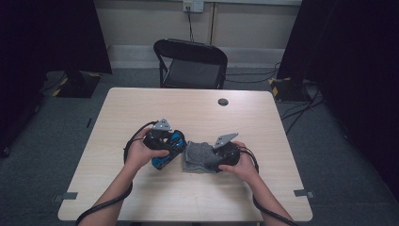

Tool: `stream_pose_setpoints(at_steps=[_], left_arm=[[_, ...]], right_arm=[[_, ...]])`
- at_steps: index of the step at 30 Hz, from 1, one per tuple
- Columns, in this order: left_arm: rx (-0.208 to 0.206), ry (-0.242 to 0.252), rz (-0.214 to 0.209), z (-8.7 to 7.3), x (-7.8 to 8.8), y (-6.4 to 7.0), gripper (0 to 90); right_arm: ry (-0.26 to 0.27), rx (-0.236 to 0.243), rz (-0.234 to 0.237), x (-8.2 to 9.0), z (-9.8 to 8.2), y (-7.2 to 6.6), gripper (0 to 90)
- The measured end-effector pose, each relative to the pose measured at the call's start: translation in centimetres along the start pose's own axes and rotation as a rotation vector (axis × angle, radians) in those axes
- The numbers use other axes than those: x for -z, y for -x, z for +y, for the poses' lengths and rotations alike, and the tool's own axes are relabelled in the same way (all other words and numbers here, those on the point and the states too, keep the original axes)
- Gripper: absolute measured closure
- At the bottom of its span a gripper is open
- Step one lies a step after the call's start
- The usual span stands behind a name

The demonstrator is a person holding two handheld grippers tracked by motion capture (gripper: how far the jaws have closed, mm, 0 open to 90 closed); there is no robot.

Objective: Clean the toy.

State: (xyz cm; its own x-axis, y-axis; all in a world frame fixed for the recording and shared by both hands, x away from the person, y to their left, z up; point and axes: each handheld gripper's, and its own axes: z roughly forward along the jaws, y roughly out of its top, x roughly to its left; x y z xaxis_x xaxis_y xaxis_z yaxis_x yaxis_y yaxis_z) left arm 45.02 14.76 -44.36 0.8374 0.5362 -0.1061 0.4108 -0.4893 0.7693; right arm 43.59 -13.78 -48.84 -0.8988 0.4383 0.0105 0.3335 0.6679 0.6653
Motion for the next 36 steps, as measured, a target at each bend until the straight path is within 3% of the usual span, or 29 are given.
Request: stream_pose_setpoints(at_steps=[4,11,15,18,24,33,36], left_arm=[[0.000,-0.001,0.004,0.0,0.0,0.1,25.6],[-0.007,-0.011,0.000,0.0,-0.3,0.4,25.6],[-0.010,-0.017,-0.002,0.0,-0.4,0.4,25.6],[-0.016,-0.019,-0.005,0.1,-0.5,0.5,25.6],[-0.024,-0.012,-0.018,0.4,-0.5,1.0,25.6],[-0.057,-0.016,-0.048,1.2,-1.1,2.3,25.6],[-0.050,-0.025,-0.040,1.4,-1.6,2.5,25.6]], right_arm=[[0.000,0.004,-0.044,-0.4,-0.1,-0.4,29.9],[0.067,-0.071,-0.162,-0.2,-0.8,-0.9,63.1],[0.042,-0.103,-0.210,-0.3,-0.3,-1.0,70.5],[0.027,-0.147,-0.219,-0.4,0.0,-0.8,74.0],[0.036,-0.296,-0.225,-0.1,0.5,0.2,76.0],[0.118,-0.356,-0.324,2.8,4.1,1.7,76.2],[0.143,-0.366,-0.310,3.0,5.6,1.4,76.2]])
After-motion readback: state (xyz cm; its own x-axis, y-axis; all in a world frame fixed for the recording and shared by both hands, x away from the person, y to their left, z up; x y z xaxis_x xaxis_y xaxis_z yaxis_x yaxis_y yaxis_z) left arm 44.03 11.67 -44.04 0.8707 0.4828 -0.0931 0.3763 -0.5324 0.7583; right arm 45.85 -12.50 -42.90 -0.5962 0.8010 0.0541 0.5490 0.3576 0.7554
